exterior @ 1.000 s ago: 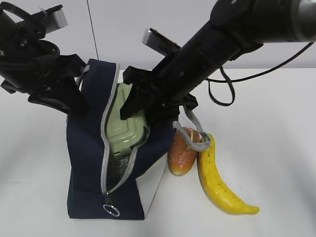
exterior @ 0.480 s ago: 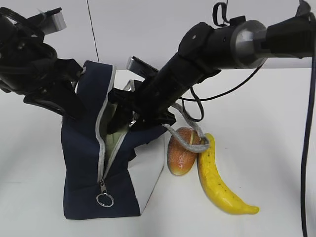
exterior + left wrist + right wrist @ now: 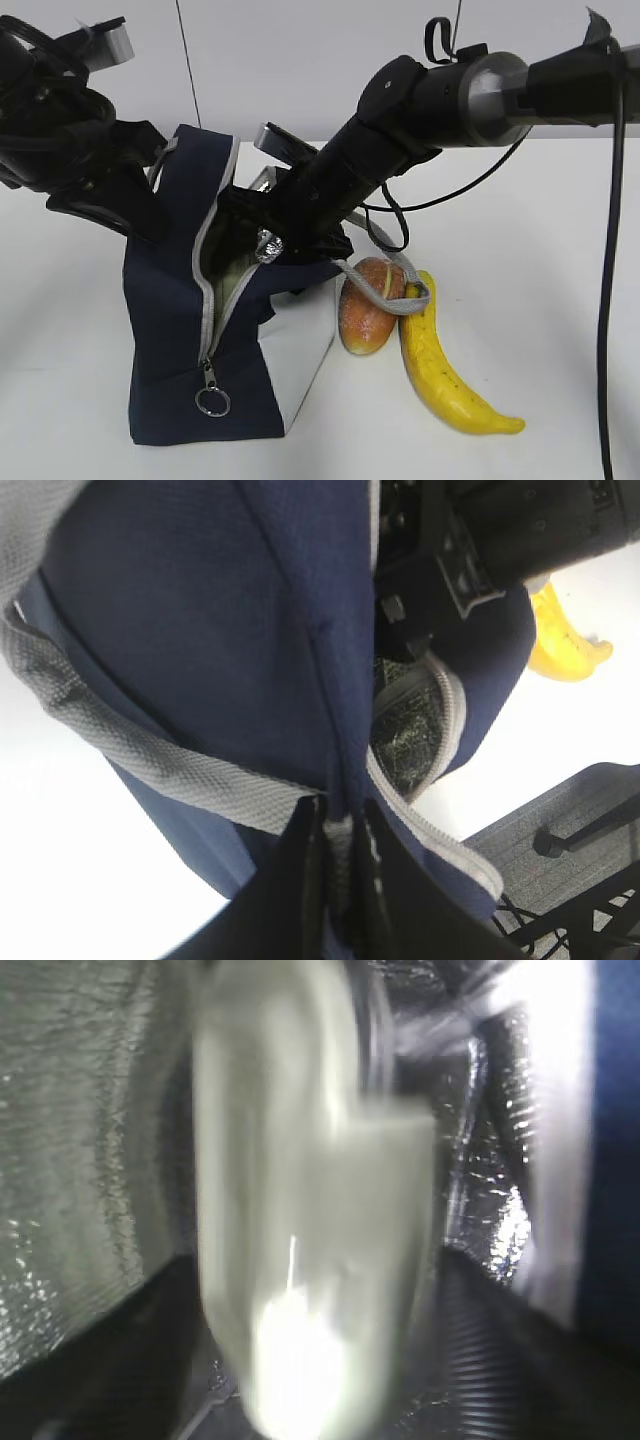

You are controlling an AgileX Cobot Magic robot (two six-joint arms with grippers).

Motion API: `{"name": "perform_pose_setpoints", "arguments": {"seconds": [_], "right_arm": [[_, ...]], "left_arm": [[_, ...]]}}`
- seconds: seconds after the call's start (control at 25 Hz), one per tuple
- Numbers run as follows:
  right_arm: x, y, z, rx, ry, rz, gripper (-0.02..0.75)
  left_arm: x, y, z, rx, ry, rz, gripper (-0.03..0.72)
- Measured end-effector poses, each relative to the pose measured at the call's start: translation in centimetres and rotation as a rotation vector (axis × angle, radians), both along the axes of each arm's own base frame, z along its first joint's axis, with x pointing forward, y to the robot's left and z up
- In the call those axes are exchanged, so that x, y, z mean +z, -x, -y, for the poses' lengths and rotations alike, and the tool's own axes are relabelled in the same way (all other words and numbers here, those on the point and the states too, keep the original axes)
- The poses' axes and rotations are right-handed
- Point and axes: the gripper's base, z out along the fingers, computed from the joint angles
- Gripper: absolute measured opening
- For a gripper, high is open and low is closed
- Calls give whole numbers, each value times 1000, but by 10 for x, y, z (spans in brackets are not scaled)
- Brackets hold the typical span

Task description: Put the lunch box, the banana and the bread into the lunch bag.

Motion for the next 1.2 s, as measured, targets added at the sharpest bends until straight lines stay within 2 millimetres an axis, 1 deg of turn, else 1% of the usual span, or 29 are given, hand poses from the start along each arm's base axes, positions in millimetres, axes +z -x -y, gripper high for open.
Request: {"name": "perform_pose_setpoints", "arguments": {"seconds": [0.04, 0.12, 0.28, 0.4, 0.44, 0.56, 0.64, 0.72, 0.84, 1.0, 1.12, 1.2], "right_arm": [[0, 0, 0, 0, 0, 0, 578], [0, 1, 0, 9, 5, -2, 617], [9, 0, 3, 62, 74, -3, 636], [26, -3, 8, 126, 176, 3, 636], [35, -5, 9, 134, 207, 14, 635], [60, -15, 15, 129, 306, 97, 624], [75, -20, 16, 107, 321, 148, 613], [85, -22, 16, 89, 312, 166, 598], [93, -21, 17, 82, 311, 181, 590], [107, -13, 29, 80, 392, 232, 589], [117, 4, 45, 83, 469, 245, 589], [123, 20, 55, 79, 502, 234, 589]], "left_arm": [[0, 0, 0, 0, 0, 0, 20], [0, 0, 0, -1, -1, -2, 20], [0, 0, 0, -4, -7, -3, 19], [-1, 1, -2, -11, -22, -2, 19], [-1, 1, -2, -12, -26, -3, 18], [-1, 1, -2, -14, -33, 0, 18], [-1, 1, -3, -15, -35, 0, 18], [-1, 1, -3, -16, -37, -1, 18], [-2, 1, -3, -17, -40, -2, 18], [-2, 2, -3, -21, -44, -10, 18], [-2, 2, -3, -24, -45, -15, 18], [-2, 2, -3, -24, -47, -14, 18]]}}
